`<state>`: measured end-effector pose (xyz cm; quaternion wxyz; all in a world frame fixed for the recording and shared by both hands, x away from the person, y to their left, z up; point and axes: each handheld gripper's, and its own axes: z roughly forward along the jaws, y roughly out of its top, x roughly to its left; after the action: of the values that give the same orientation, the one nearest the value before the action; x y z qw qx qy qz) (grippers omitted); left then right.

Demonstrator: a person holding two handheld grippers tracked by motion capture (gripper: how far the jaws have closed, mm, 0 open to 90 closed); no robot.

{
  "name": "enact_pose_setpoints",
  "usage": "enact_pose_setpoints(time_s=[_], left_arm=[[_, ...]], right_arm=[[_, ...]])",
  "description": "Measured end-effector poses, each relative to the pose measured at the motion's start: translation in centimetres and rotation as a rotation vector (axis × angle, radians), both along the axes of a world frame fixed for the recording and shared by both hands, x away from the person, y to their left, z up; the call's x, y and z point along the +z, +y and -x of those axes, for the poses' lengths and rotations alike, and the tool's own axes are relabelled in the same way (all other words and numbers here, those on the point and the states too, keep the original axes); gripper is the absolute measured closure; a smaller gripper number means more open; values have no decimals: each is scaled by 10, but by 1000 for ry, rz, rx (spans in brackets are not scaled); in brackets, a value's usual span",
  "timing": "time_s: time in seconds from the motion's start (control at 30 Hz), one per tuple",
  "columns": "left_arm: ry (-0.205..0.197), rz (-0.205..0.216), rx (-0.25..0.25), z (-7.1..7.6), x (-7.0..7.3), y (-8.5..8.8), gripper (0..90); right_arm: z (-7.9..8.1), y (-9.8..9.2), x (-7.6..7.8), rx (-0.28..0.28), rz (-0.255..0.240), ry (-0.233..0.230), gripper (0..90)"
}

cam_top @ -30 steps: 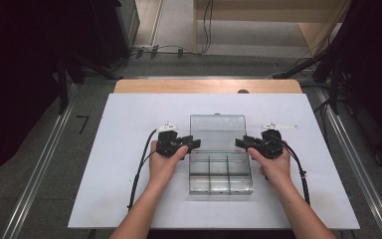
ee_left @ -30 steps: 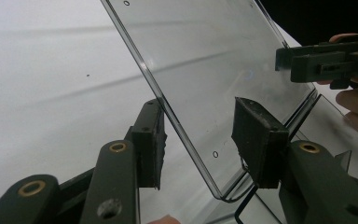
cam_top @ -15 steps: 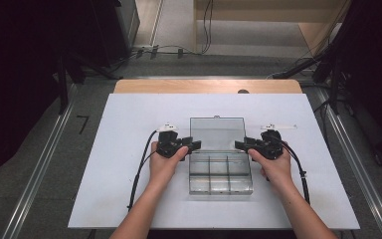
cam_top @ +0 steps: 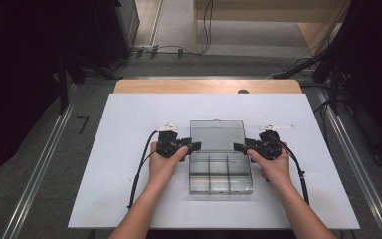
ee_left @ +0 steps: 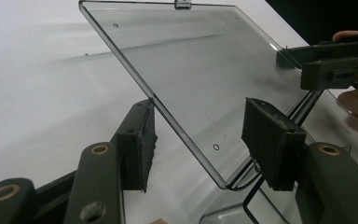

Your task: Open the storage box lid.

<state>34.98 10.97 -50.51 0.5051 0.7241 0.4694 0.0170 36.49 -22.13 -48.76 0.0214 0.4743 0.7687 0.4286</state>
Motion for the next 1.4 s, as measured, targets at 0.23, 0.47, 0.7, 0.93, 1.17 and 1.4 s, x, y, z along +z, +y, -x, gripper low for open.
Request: enact_pose_setpoints(time_s=[0.23,0.47,0.7,0.93,1.17,1.4], left_arm=[[6,3,0,0,-1,-1,417],[-29,-44,17,3,-1,0,379],[-96,-37,1,10,5,3,290],[-157,-22,-41,22,13,5,175],[-226,-18,-72,36,18,11,74],[-274,-25,-92,51,22,14,34]], right_arm=[[1,0,2,7,8,-16,278],[3,-2,6,27,1,-51,233],[10,-6,13,61,-10,-117,171],[19,-13,15,77,4,-167,138],[32,-24,20,106,1,-233,38],[45,-45,22,106,14,-254,1]])
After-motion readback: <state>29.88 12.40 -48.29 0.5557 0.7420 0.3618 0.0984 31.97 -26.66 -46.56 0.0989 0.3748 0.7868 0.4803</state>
